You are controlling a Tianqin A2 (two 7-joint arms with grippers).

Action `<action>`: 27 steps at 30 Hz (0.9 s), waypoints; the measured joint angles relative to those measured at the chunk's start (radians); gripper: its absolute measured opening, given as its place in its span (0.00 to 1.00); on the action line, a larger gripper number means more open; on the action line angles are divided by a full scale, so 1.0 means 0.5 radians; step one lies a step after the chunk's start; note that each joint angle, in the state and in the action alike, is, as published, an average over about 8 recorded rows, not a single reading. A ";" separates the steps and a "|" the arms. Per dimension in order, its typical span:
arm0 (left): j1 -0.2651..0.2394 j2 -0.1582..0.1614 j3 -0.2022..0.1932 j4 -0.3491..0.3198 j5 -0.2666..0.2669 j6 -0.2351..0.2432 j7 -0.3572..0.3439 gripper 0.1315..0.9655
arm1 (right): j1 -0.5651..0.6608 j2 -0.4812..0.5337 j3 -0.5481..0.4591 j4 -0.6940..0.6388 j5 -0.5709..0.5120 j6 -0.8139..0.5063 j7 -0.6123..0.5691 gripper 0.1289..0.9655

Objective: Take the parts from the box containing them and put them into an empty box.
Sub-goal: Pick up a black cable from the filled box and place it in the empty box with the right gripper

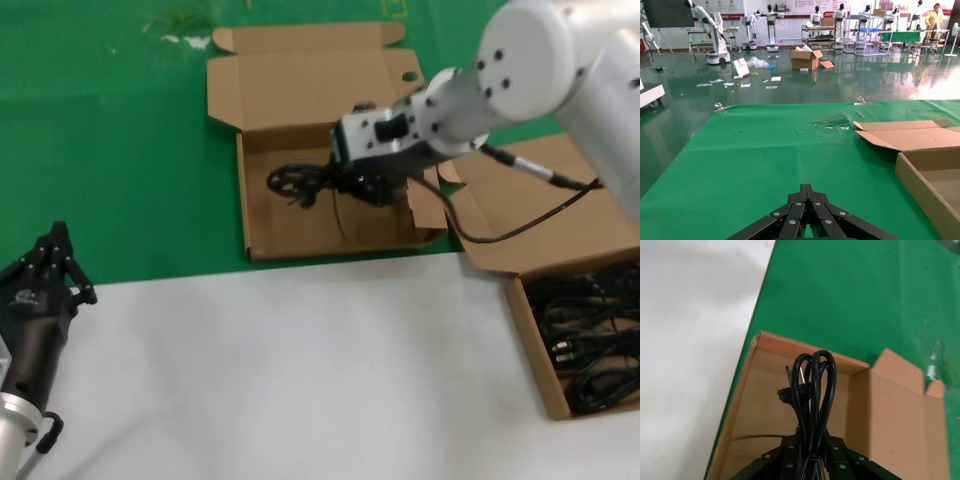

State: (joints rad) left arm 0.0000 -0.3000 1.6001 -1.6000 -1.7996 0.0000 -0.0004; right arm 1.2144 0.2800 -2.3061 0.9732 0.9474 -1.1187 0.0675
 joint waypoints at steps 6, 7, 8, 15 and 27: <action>0.000 0.000 0.000 0.000 0.000 0.000 0.000 0.01 | -0.010 -0.103 -0.023 -0.191 0.001 0.116 -0.103 0.09; 0.000 0.000 0.000 0.000 0.000 0.000 0.000 0.01 | -0.010 -0.115 -0.024 -0.213 0.000 0.134 -0.114 0.09; 0.000 0.000 0.000 0.000 0.000 0.000 0.000 0.01 | -0.010 -0.126 -0.026 -0.234 -0.002 0.151 -0.124 0.09; 0.000 0.000 0.000 0.000 0.000 0.000 0.000 0.01 | 0.003 -0.180 -0.027 -0.380 -0.013 0.274 -0.195 0.09; 0.000 0.000 0.000 0.000 0.000 0.000 0.000 0.01 | -0.059 -0.142 0.025 -0.379 0.053 0.340 -0.224 0.14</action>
State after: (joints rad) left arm 0.0000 -0.3000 1.6001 -1.6000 -1.7996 0.0000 -0.0004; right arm 1.1851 0.2088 -2.2935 0.7840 0.9740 -0.9486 -0.0446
